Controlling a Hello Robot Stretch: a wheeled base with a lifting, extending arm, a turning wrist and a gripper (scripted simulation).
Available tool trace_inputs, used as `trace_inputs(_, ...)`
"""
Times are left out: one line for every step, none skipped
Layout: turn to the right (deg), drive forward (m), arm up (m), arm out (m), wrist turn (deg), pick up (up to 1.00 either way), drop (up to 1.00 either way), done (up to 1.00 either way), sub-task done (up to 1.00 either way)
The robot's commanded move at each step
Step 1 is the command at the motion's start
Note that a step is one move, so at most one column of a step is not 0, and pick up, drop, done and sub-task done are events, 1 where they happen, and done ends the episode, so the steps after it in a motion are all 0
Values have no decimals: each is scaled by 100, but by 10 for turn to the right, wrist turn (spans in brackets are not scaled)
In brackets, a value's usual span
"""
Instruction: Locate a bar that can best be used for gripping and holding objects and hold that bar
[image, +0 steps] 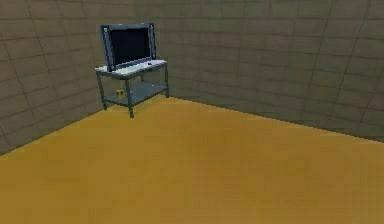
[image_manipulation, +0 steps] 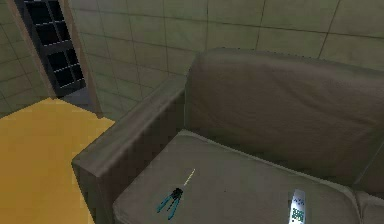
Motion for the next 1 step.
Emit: trace_inputs(0,0,0,20,0,0,0,0,0)
